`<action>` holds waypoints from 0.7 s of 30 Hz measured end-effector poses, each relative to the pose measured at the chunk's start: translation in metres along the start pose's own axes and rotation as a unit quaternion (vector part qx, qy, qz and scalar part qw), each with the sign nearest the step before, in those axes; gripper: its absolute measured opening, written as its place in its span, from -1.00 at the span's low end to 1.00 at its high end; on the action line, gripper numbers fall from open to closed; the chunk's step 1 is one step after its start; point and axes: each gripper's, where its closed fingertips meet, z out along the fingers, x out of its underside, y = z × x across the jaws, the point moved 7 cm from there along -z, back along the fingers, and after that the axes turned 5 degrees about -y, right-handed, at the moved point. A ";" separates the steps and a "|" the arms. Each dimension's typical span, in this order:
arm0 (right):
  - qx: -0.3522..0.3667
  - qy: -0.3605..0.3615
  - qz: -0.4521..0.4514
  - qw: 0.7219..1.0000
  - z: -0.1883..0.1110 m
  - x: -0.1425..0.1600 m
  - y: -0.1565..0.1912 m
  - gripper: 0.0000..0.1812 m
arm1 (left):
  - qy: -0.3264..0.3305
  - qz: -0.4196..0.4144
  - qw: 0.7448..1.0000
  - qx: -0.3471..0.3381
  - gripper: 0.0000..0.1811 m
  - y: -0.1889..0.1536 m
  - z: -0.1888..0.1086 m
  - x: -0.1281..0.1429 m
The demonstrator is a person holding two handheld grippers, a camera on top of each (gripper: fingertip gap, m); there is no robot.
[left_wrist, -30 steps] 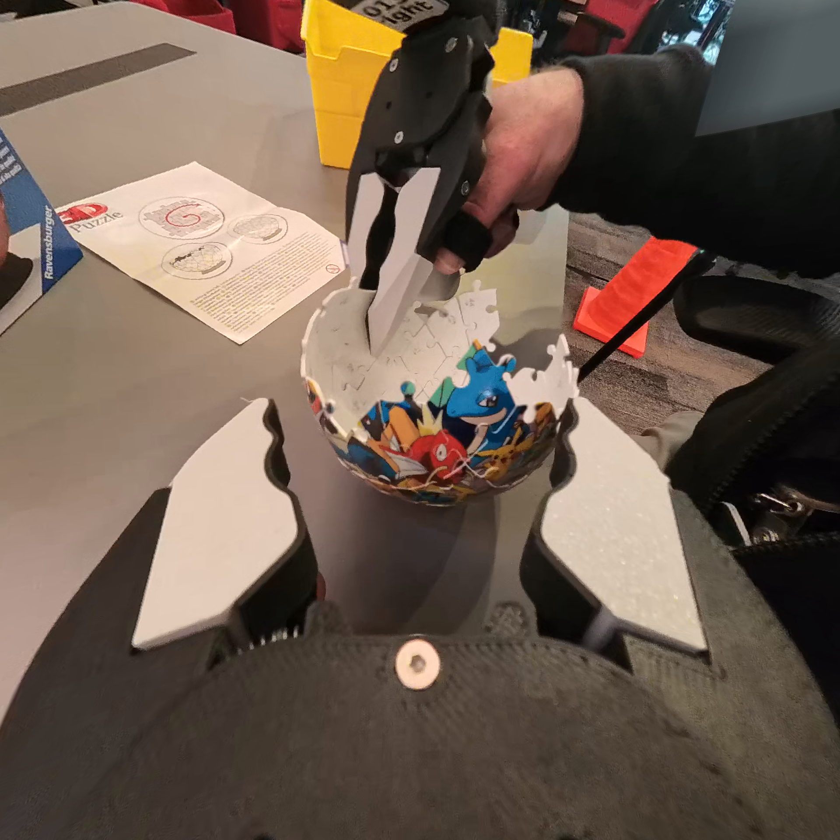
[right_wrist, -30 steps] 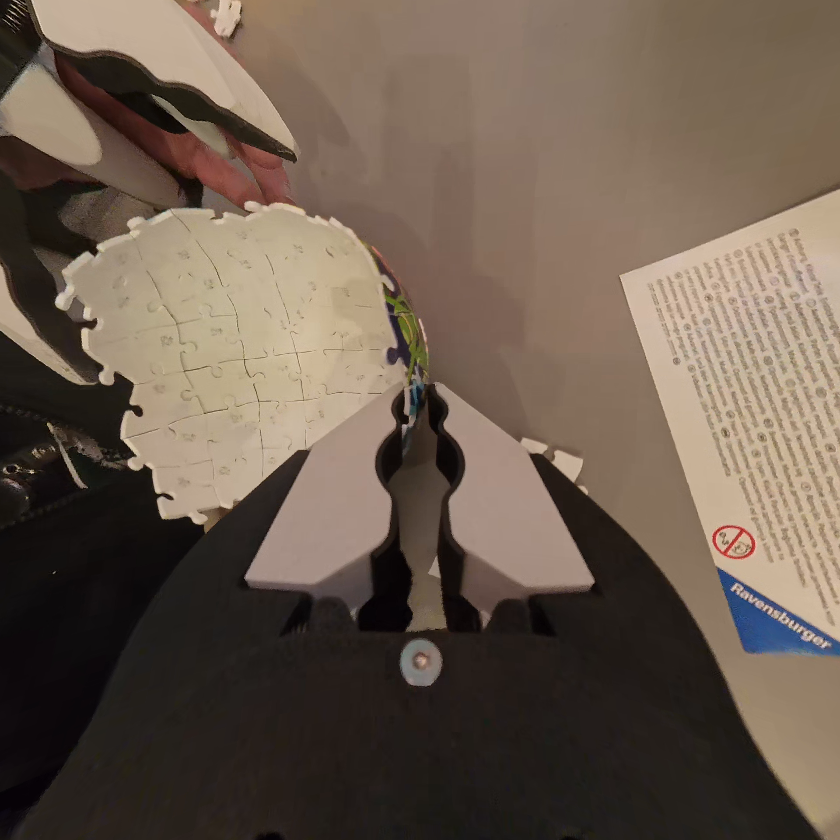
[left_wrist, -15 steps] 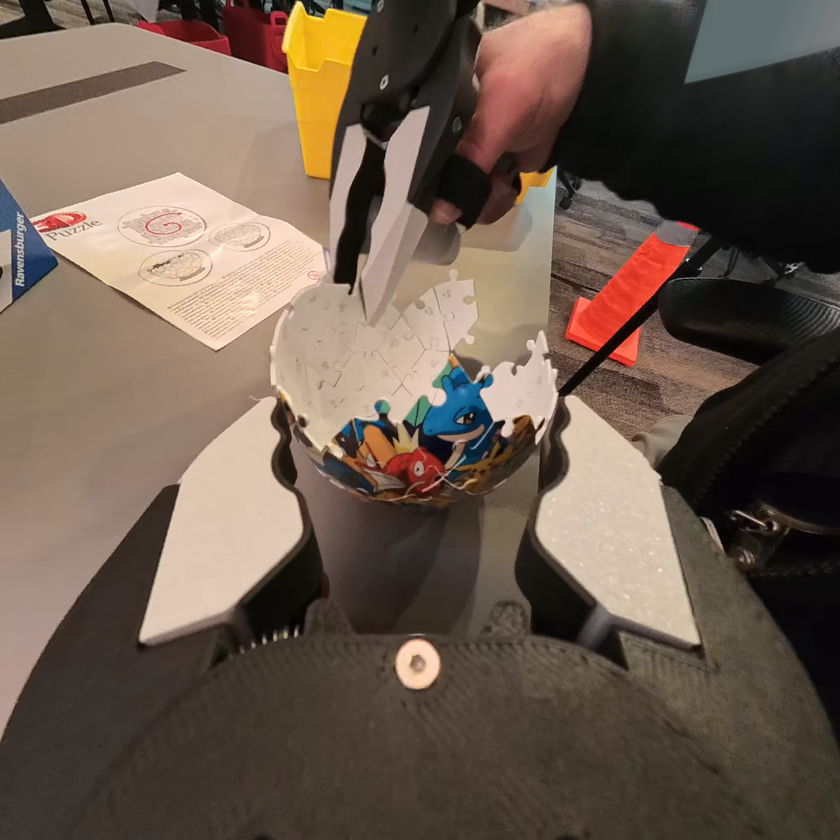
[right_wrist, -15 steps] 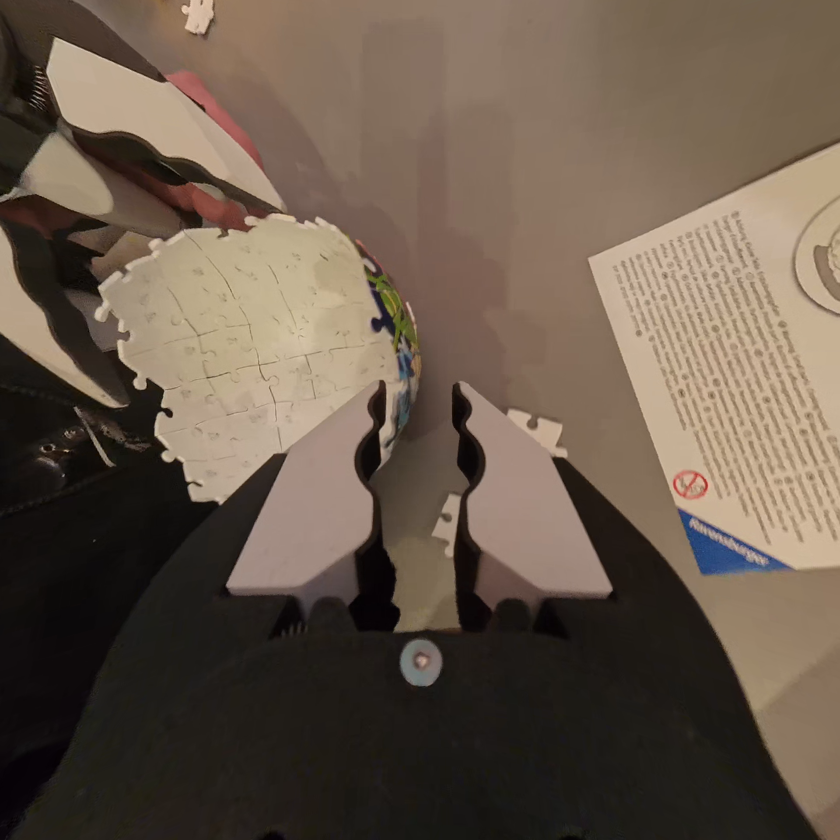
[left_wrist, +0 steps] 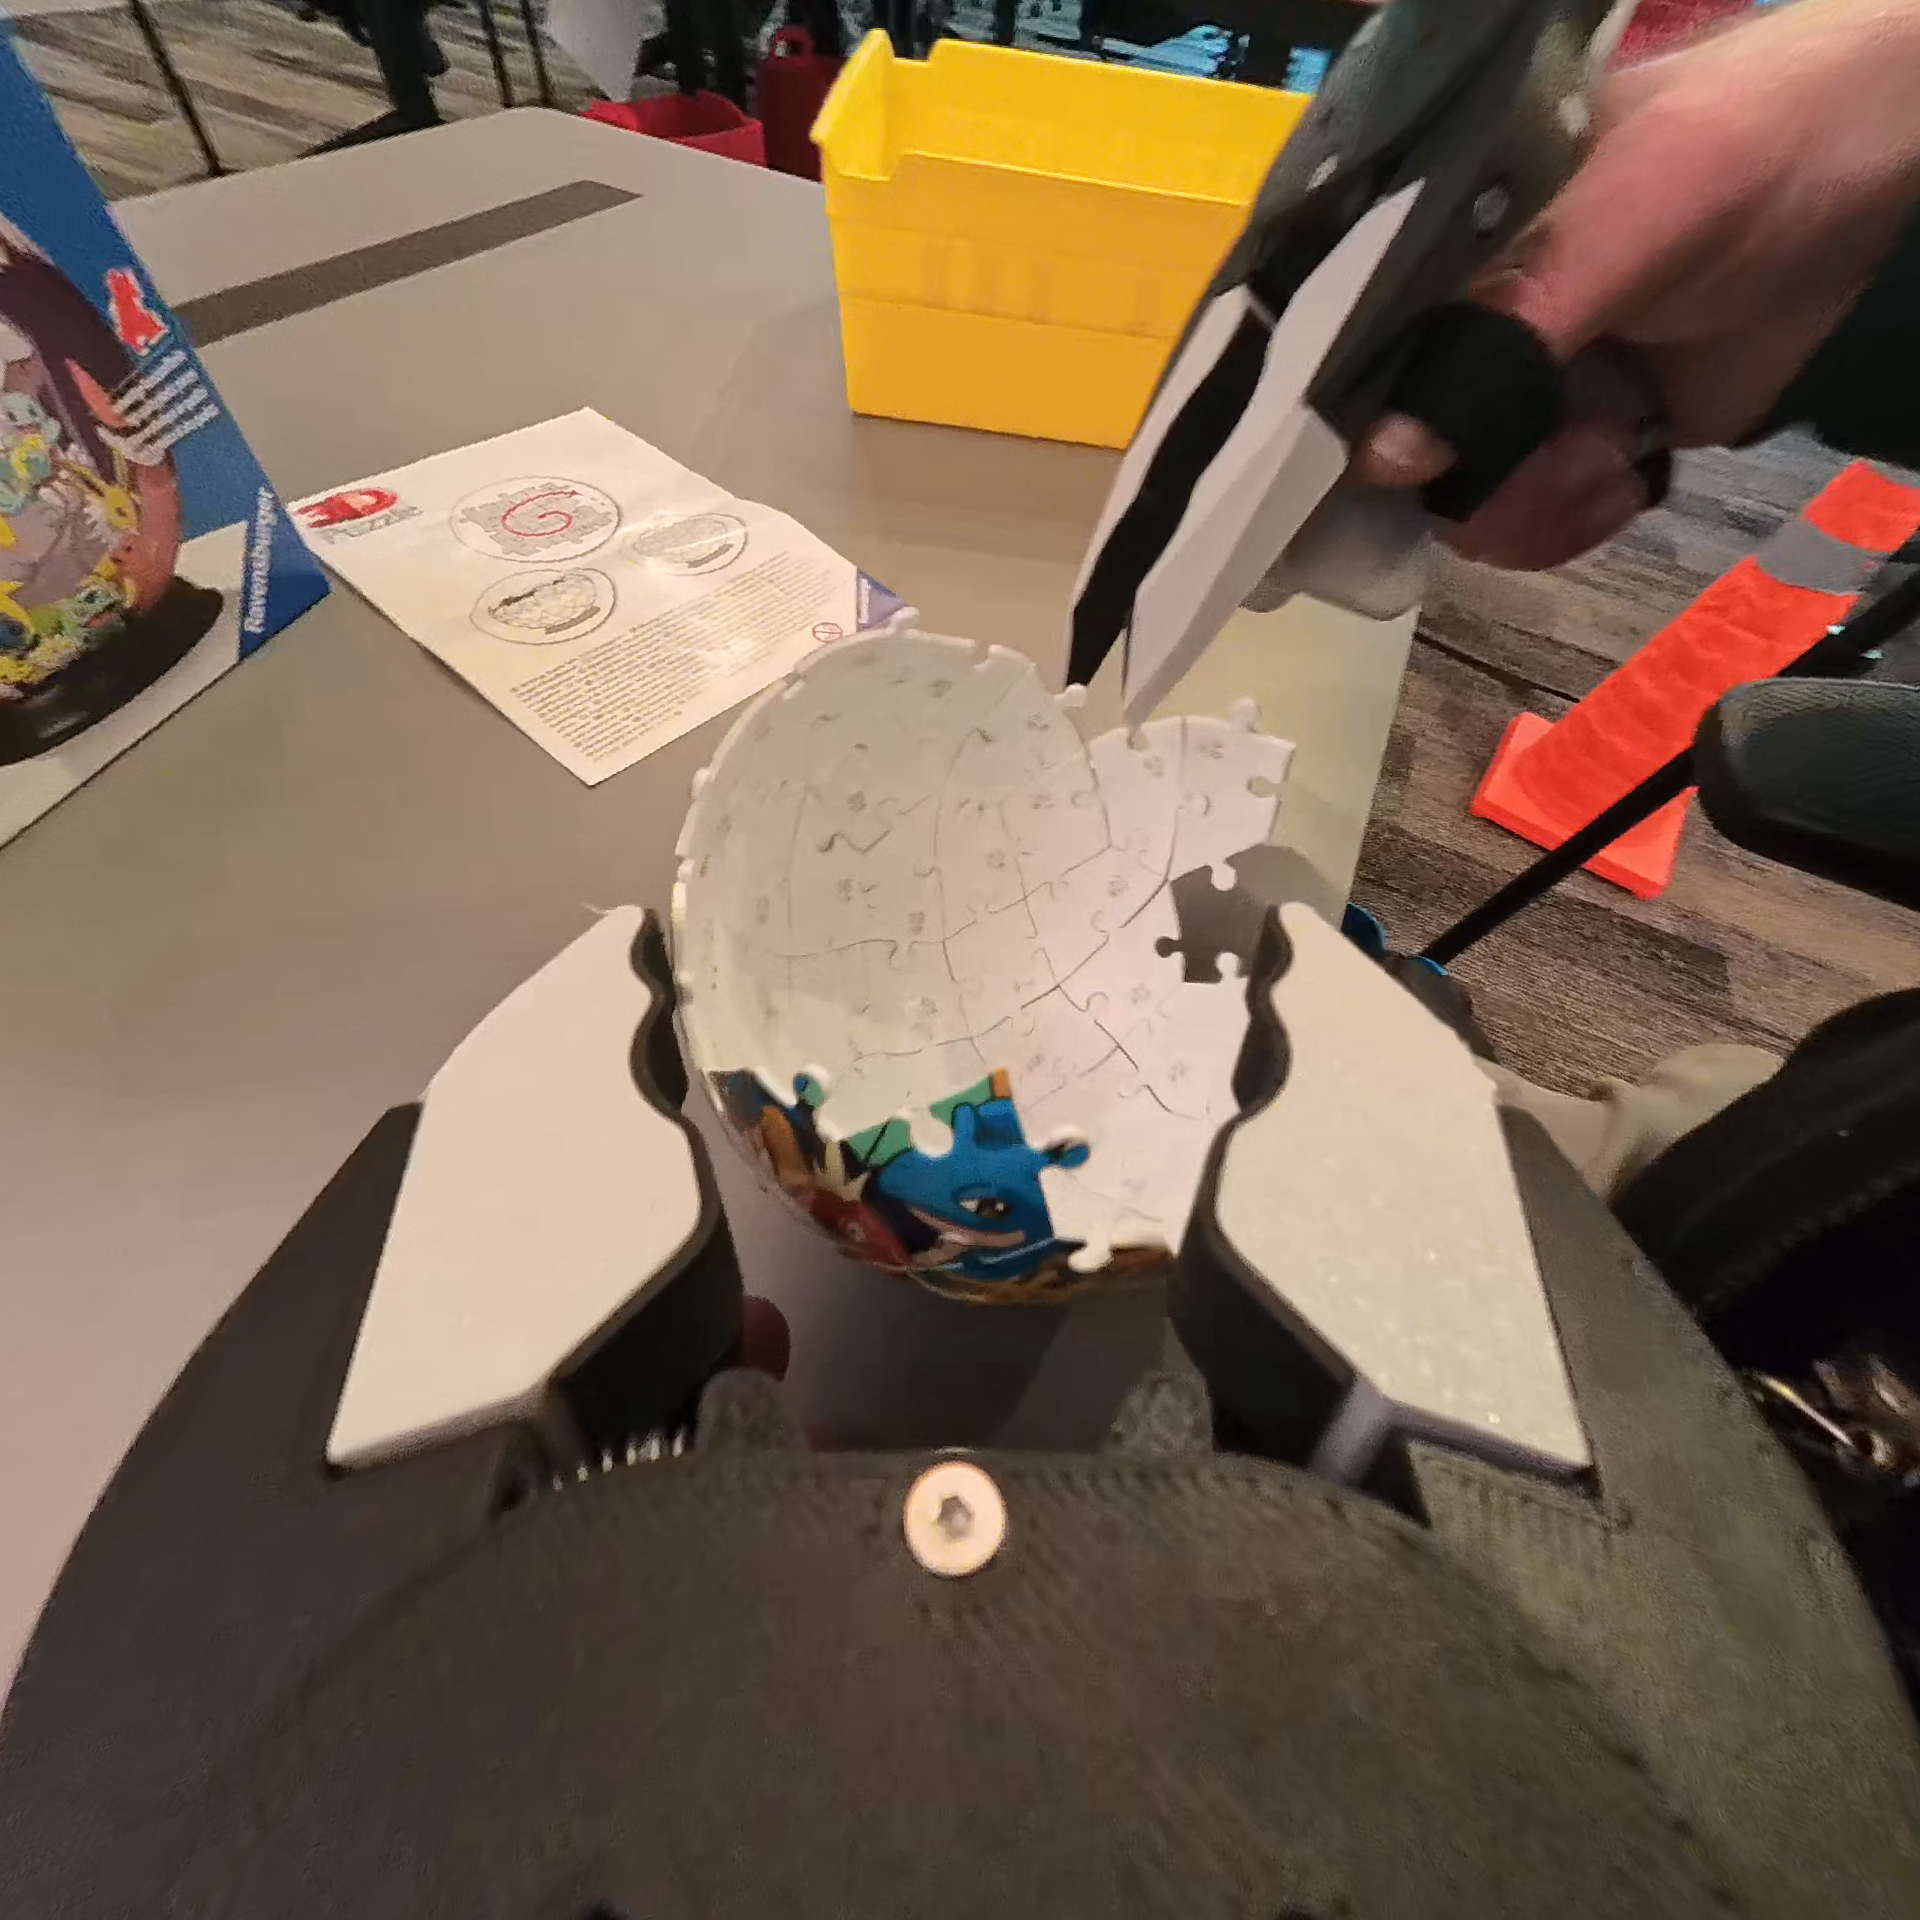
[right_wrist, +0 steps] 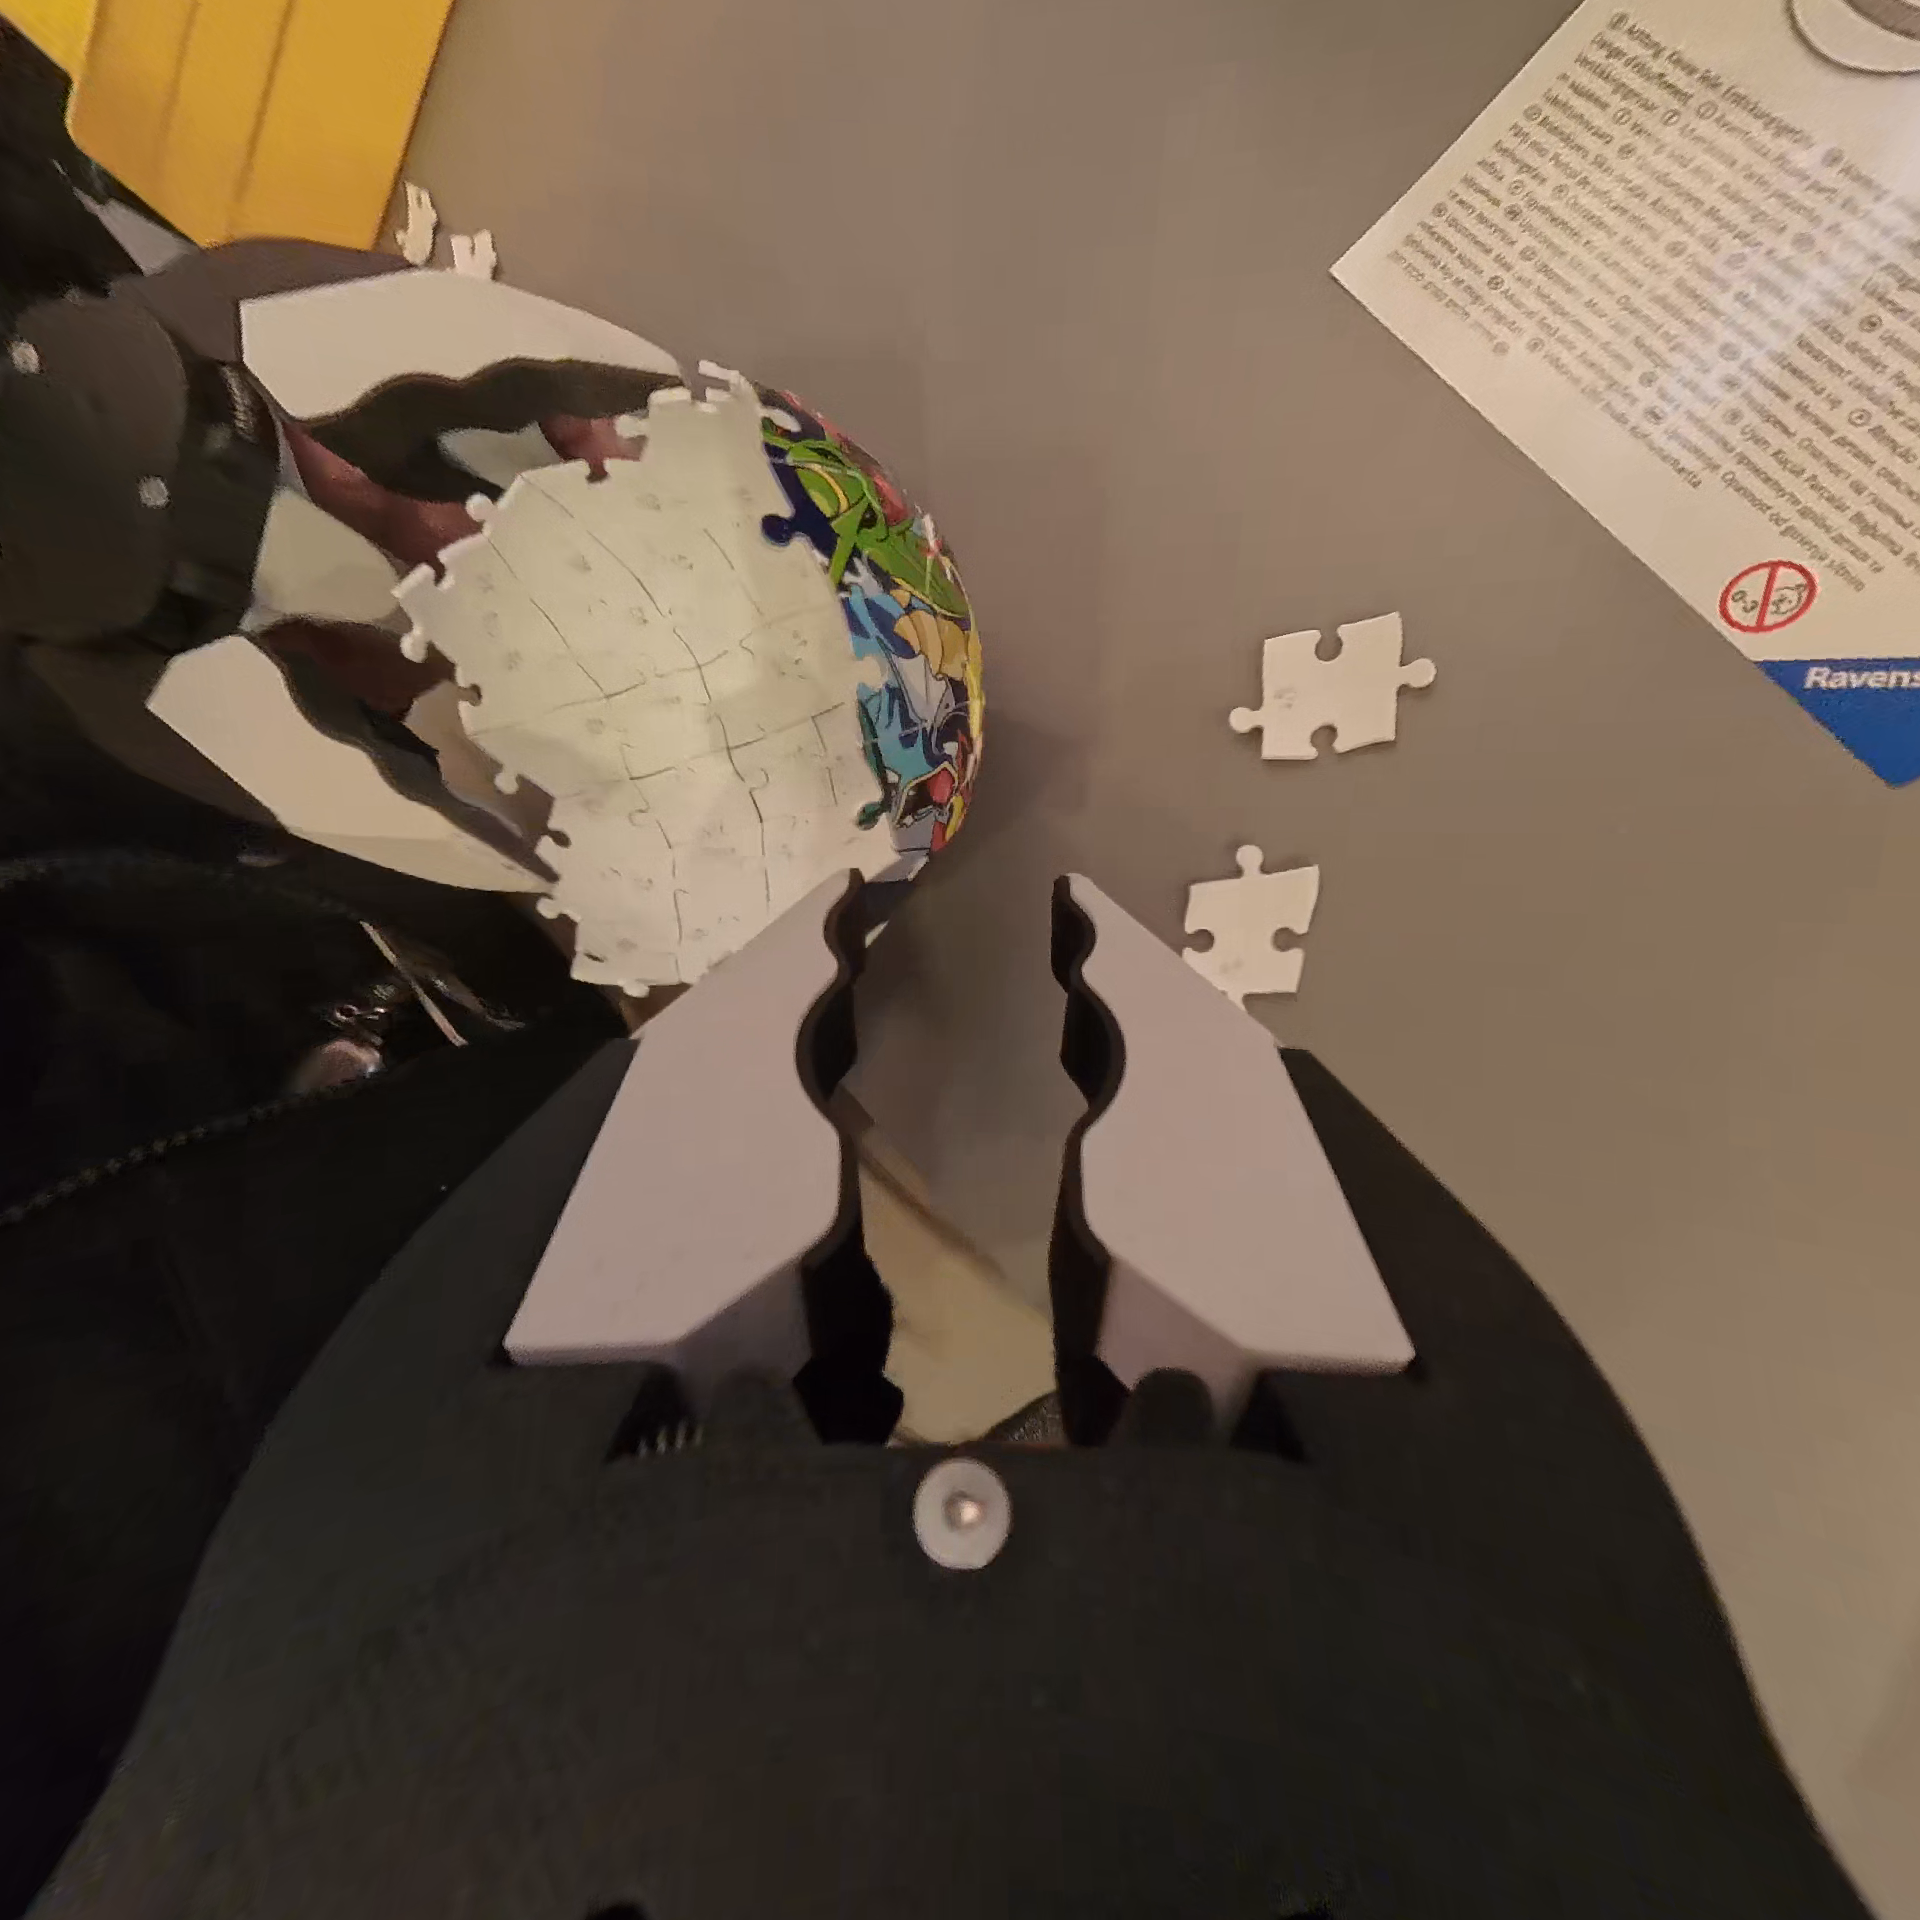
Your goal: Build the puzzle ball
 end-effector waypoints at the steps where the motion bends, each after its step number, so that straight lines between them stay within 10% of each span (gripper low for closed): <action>1: 0.003 -0.010 0.006 1.000 -0.001 0.000 0.002 -0.61 | 0.001 -0.003 1.000 -0.005 0.16 -0.001 0.000 0.001; 21: 0.132 -0.001 -0.035 0.991 0.016 0.002 0.014 -0.63 | -0.013 -0.027 0.999 -0.042 0.14 -0.018 -0.005 -0.005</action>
